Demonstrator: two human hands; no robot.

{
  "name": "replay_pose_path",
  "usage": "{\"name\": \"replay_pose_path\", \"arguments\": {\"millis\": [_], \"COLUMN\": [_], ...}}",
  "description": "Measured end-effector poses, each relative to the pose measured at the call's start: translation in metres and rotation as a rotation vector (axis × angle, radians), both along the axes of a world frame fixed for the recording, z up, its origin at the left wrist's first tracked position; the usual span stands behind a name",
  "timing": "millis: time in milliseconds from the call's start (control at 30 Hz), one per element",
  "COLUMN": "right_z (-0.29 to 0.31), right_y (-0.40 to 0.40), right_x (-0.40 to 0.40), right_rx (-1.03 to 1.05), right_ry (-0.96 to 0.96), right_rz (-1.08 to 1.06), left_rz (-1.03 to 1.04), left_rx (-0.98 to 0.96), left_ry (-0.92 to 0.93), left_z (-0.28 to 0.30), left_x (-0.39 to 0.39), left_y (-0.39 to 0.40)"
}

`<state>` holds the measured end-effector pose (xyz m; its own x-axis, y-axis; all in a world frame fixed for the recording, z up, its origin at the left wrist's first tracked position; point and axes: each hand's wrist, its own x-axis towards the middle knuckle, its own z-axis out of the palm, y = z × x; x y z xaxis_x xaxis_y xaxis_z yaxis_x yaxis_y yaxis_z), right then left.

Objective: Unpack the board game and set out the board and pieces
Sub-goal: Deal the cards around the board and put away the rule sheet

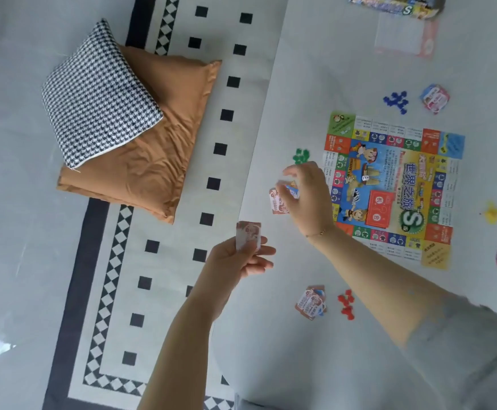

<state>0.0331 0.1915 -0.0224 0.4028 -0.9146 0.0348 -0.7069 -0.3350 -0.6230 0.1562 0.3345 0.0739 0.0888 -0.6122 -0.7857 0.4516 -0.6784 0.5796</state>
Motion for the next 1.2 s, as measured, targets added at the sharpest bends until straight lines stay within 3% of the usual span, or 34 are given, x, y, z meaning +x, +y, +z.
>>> {"name": "replay_pose_path", "arguments": {"millis": [67, 133, 233, 433, 633, 967, 1200], "right_z": [0.035, 0.07, 0.097, 0.095, 0.095, 0.096, 0.059], "right_y": [0.016, 0.036, 0.06, 0.068, 0.071, 0.091, 0.128], "right_x": [-0.004, -0.014, -0.043, -0.096, -0.145, -0.195, -0.195], "right_rx": [0.19, 0.435, 0.593, 0.705, 0.771, 0.815, 0.656], "right_ry": [-0.252, -0.357, -0.381, -0.385, -0.407, -0.468, -0.325], "right_rz": [-0.043, -0.087, -0.09, -0.326, -0.346, -0.371, -0.525], "left_rz": [-0.038, -0.061, -0.138, -0.295, -0.356, -0.378, -0.198], "left_rx": [-0.001, -0.004, -0.012, 0.013, 0.022, 0.09, 0.121], "left_ry": [-0.016, -0.017, -0.036, -0.021, 0.112, -0.145, -0.129], "left_z": [0.004, 0.009, 0.014, 0.017, 0.02, 0.029, 0.014], "left_x": [-0.003, -0.008, -0.024, -0.07, -0.111, -0.166, -0.153], "left_y": [-0.003, -0.008, -0.018, -0.033, -0.037, -0.015, 0.019]}}
